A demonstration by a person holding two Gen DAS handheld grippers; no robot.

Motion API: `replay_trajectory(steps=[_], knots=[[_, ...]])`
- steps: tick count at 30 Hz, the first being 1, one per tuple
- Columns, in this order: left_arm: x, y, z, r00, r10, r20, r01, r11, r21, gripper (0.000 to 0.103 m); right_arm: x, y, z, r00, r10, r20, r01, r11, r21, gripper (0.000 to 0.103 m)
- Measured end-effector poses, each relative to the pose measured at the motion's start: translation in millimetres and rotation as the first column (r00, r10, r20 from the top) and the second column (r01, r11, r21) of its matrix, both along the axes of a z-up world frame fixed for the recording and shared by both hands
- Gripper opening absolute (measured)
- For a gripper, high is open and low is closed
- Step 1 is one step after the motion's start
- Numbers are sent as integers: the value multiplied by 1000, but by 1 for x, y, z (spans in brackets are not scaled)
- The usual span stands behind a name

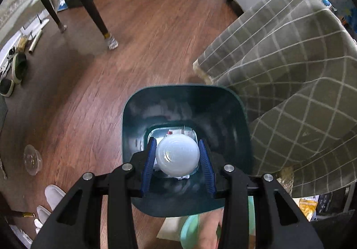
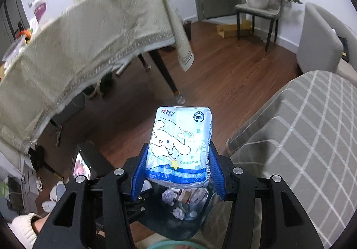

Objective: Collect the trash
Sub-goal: 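Open the left tool to drop the cup while right tool releases the wipes pack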

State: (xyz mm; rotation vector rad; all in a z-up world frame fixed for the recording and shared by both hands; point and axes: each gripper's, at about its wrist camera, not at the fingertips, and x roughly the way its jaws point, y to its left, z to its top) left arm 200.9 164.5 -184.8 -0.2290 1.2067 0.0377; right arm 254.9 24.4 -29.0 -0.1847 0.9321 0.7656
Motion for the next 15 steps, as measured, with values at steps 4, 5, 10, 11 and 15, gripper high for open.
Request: replay_trajectory(steps=[4,5,10,11,15], knots=[[-3,10,-8,999,12,-33,-12,1000,-5,46,1,13,-13,1000,10,-20,-11,999,-42,51],[-3,12,-8,999,12,-36,-12,1000,-5,50,2,14,-16,1000,11,-25,-12,999,-47,51],[-9,20,-2,1000,10,-5,-10,1000,-5,55,4,23,-34,998,18,-59,-23,996,-88,51],[-12,22,4,1000,15,13,-15,1000,-1,56,4,25,-38,998,20,-67,-26,995,-94,51],[-22,28,27,995,34,99,-33,999,-8,64,1,34,-55,995,29,-92,-41,991,-128,51]])
